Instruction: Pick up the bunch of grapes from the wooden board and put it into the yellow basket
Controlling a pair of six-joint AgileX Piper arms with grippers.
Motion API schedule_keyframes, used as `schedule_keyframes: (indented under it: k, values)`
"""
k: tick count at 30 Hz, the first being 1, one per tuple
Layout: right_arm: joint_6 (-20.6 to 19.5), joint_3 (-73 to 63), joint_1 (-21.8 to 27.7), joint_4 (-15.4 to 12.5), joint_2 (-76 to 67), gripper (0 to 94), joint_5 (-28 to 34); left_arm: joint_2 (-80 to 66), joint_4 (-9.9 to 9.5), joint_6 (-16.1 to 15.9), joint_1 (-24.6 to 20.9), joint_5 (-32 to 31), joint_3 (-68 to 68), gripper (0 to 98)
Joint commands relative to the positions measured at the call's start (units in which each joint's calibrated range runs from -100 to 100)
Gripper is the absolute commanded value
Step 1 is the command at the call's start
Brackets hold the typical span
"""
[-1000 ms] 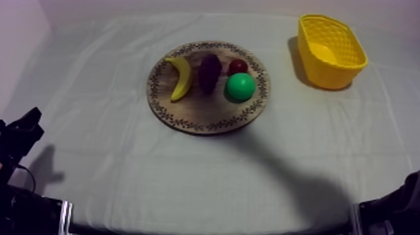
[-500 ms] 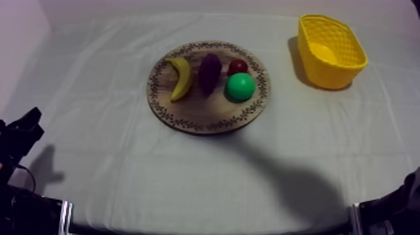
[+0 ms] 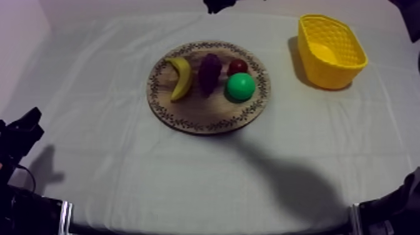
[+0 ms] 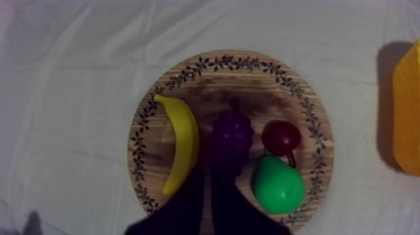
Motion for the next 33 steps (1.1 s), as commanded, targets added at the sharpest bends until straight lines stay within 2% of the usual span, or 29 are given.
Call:
schedule_keyframes:
  k: [1,3,6,8,10,16,26,33]
  values:
    - [-0.48,0.58,0.00,-0.14,-0.01,24.8,-0.41,0.00,0.01,-0.01,-0.02,0.00,-0.04,0.1]
    - [-0.38,1.28,0.03,-0.52,-0.10,44.9,-0.96,0.00,0.01,-0.01,-0.02,0.00,-0.04,0.1]
    - [-0.38,2.07,-0.10,-0.65,-0.20,66.7,-1.31,0.00,0.01,-0.01,-0.02,0.00,-0.04,0.1]
    - [-0.67,2.57,-0.28,-0.42,-0.23,75.9,-1.43,0.00,0.01,-0.01,-0.02,0.00,-0.04,0.1]
    - [-0.92,2.98,-0.44,-0.21,-0.25,81.3,-1.57,0.00,0.01,-0.01,-0.02,0.00,-0.04,0.1]
    - [-0.95,4.06,-0.77,0.07,-0.08,86.8,-2.12,0.00,0.01,-0.01,-0.02,0.00,-0.04,0.1]
    - [-0.83,6.13,-0.62,-0.29,3.74,89.2,-4.58,0.00,0.01,-0.01,-0.02,0.00,-0.04,0.1]
    - [-0.74,7.90,0.21,-0.94,8.86,89.0,-9.01,0.00,0.01,-0.01,-0.02,0.00,-0.04,0.1]
